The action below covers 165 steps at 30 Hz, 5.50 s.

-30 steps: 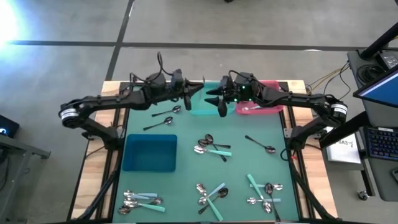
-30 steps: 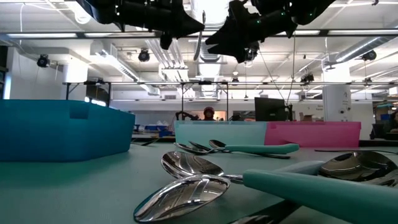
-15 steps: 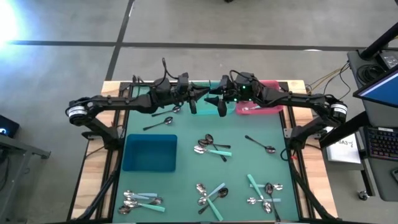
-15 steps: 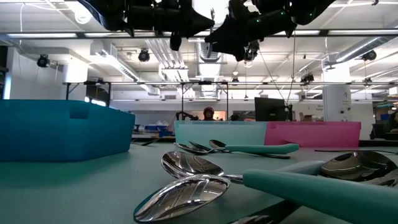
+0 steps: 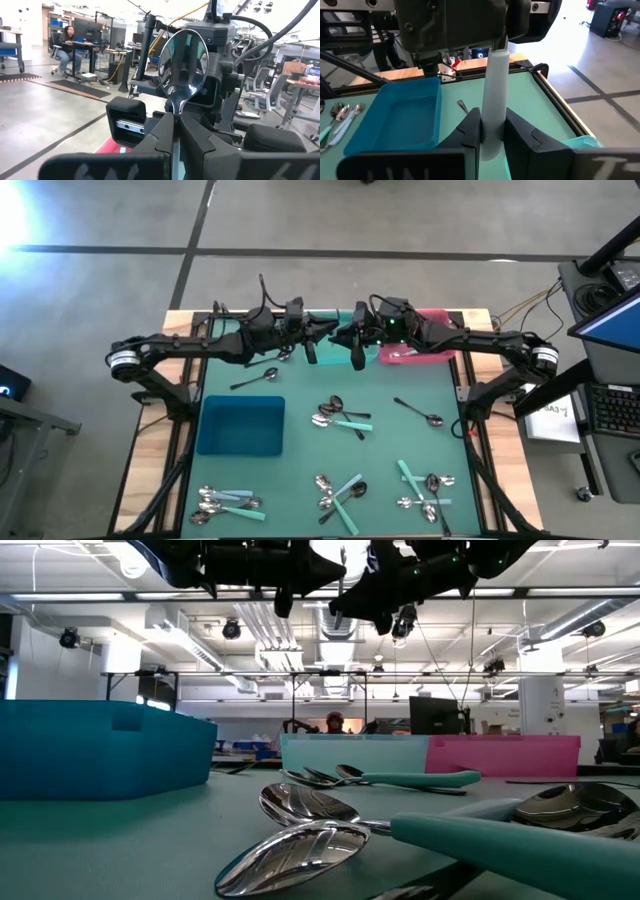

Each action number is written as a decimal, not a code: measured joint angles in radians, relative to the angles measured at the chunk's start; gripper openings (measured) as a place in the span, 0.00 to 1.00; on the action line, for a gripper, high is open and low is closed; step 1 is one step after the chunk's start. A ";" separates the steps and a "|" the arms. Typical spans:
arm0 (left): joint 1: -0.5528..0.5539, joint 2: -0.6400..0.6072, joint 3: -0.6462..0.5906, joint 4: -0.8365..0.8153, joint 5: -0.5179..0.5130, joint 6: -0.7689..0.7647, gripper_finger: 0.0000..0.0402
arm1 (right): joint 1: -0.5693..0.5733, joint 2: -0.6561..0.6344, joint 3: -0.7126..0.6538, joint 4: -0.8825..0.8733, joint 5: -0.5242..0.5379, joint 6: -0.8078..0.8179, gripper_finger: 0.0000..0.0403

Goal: Sort silverware by color (type)
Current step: Put the top left blue spoon into the light blue bin, then put the top left black spoon into the dark blue bin

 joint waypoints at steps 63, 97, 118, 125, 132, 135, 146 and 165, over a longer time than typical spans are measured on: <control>0.164 -0.179 -0.205 -1.295 -0.329 0.045 0.26 | -0.081 0.127 0.011 -0.417 0.478 -0.012 0.50; 0.319 0.156 -0.209 -1.125 -0.226 0.234 0.23 | -0.047 0.084 0.010 -0.493 0.476 0.001 0.49; 0.325 -0.091 -0.227 -1.116 -0.163 0.125 0.00 | -0.048 0.084 0.010 -0.585 0.477 0.041 0.48; 0.300 -0.288 -0.228 -1.118 -0.038 0.027 0.00 | -0.048 0.084 0.010 -0.537 0.475 0.045 0.48; 0.072 -0.458 -0.228 -1.118 0.018 -0.195 0.00 | -0.048 0.084 0.001 -0.537 0.456 0.049 0.48; -0.093 -0.503 -0.228 -1.119 0.014 -0.311 0.00 | -0.047 0.084 -0.014 -0.537 0.339 0.081 0.48; -0.523 -0.506 -0.226 -1.430 -0.066 -0.791 0.00 | 0.114 0.085 -0.103 -0.539 0.176 0.076 0.48; -0.546 -0.414 -0.225 -1.506 -0.024 -0.702 0.23 | 0.388 0.088 -0.112 -0.547 0.222 0.204 0.48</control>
